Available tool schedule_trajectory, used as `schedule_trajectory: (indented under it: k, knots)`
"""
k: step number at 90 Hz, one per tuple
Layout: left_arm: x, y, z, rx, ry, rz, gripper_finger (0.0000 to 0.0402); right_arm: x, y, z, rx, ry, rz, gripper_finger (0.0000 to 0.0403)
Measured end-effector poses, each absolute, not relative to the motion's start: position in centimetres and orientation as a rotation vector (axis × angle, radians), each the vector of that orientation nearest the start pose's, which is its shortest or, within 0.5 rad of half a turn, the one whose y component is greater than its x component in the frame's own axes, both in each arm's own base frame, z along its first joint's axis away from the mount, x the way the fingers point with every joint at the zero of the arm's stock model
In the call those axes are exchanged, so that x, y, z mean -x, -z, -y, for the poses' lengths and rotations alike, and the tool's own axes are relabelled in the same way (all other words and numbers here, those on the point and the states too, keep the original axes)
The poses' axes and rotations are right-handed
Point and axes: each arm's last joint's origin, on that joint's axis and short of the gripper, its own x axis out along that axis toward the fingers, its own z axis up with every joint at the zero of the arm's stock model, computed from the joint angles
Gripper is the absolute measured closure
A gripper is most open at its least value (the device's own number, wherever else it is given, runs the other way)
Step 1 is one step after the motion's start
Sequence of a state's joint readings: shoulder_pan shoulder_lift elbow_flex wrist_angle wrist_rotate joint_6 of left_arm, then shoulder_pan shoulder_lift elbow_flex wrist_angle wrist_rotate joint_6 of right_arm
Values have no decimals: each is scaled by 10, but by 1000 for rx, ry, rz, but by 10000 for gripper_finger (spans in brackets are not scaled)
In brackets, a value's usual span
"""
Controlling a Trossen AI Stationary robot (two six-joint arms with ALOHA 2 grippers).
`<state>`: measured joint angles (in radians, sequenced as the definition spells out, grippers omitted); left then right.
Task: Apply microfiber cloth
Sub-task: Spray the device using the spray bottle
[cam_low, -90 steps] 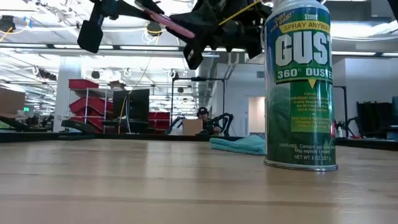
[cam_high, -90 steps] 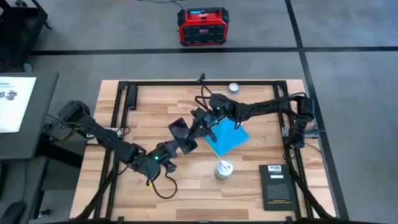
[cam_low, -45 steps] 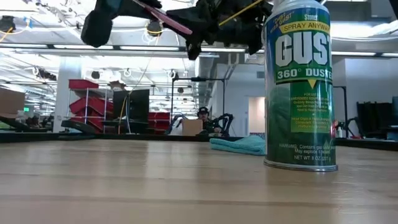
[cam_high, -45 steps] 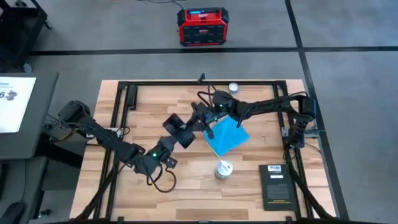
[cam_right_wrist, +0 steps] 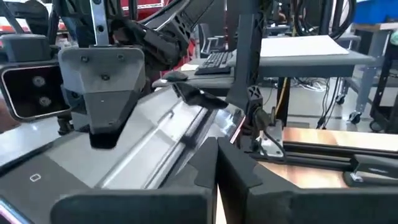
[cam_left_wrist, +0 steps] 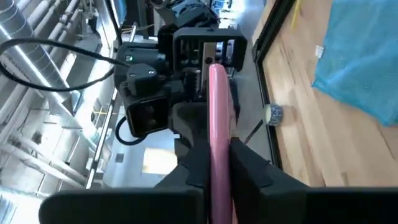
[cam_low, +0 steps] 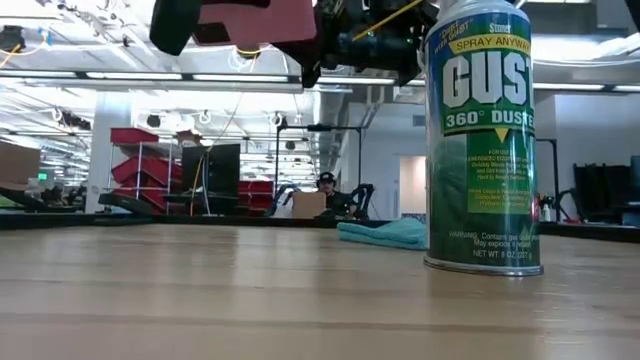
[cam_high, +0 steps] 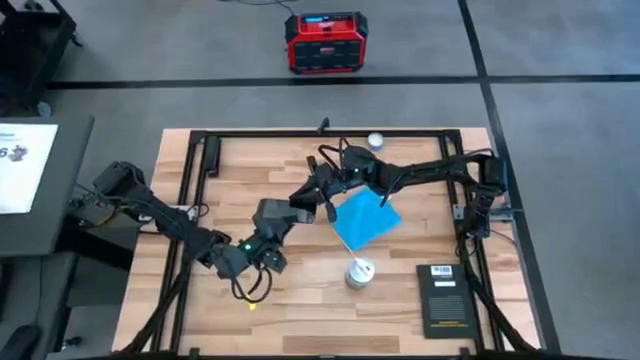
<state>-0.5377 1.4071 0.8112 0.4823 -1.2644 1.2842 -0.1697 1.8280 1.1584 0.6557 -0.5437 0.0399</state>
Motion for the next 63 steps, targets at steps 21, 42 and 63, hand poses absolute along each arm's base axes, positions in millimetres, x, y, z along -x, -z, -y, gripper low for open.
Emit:
schedule_trajectory:
  k: [21,42,63]
  knots:
    - [-256,-258,128,-1318,-623,-605,395,-389,-268,71,-6,-356,-79,402]
    - [-244,-252,142,-1300,-646,-605,397,-353,-293,70,137,-199,-277,402]
    - [-229,-258,140,-1084,-622,-504,397,-318,-311,62,125,-160,-353,403]
